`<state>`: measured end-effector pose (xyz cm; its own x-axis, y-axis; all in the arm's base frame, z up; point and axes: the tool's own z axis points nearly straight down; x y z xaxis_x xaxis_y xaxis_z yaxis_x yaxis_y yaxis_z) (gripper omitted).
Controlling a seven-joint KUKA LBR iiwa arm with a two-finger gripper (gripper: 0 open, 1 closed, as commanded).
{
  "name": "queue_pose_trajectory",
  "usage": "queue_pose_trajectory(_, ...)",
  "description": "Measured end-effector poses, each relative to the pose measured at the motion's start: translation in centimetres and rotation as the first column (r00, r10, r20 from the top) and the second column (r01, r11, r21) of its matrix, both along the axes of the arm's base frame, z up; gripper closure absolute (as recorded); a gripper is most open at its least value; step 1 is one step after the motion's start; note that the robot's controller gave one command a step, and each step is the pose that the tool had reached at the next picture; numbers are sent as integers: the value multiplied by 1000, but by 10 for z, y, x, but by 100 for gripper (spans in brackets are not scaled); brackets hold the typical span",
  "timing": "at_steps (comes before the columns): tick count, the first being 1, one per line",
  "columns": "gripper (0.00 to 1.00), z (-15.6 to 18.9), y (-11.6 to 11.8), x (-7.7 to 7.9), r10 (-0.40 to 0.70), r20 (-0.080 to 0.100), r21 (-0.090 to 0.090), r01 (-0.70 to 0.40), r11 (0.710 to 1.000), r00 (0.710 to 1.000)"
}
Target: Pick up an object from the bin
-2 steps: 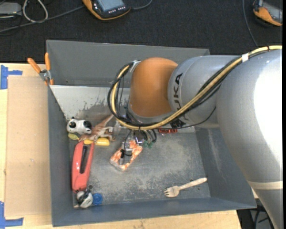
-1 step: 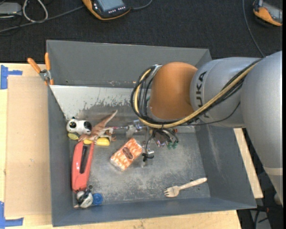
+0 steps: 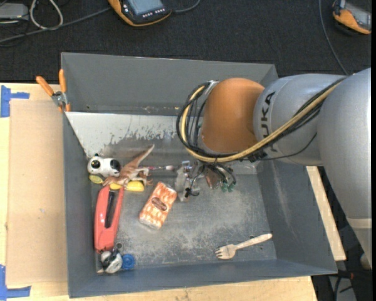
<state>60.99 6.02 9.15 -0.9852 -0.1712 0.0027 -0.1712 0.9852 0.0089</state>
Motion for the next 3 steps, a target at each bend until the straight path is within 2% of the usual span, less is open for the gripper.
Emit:
queue_pose_trajectory(1,0,0,0,0,0,0,0,0,1000,1000)
queue_pose_trajectory(2,0,0,0,0,0,0,0,0,1000,1000)
queue_pose_trajectory(3,0,-8,79,-15,42,1,-2,-42,999,999)
